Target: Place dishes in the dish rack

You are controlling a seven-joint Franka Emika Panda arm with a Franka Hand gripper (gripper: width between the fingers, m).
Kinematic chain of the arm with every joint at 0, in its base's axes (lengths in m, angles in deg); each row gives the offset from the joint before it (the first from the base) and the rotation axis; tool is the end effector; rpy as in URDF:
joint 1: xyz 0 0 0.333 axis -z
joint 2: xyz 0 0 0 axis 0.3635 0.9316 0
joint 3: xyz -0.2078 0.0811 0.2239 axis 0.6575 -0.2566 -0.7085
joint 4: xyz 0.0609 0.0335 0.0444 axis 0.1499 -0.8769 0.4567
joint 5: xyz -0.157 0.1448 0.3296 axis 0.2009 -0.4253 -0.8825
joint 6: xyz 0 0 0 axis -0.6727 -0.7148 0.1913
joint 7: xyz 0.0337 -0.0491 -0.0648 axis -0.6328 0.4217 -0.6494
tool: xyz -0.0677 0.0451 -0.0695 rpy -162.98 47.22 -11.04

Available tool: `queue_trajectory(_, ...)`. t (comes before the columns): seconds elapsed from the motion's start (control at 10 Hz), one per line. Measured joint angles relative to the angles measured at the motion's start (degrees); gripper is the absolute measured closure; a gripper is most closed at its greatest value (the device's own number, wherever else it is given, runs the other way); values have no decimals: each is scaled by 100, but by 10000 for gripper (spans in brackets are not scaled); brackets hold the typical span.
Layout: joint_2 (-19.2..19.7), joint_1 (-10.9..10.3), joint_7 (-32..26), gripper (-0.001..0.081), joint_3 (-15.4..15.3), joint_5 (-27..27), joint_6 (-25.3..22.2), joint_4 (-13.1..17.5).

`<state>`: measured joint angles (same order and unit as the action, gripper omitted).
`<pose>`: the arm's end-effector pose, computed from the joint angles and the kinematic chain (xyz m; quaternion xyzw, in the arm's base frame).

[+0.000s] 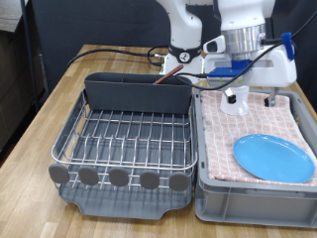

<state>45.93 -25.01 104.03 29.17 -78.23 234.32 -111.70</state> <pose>0.4869 0.1083 0.3129 -0.7383 0.6495 -0.0257 0.1799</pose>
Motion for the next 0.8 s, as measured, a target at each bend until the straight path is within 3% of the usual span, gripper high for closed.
queue_trajectory(0.2, 0, -4, 165, 4, -2, 29, 0, 3)
queue_trajectory(0.5, 3, -15, -208, 4, -19, -248, 20, 3)
queue_trajectory(0.8, 45, -21, -1089, 4, -122, -1026, 174, 2)
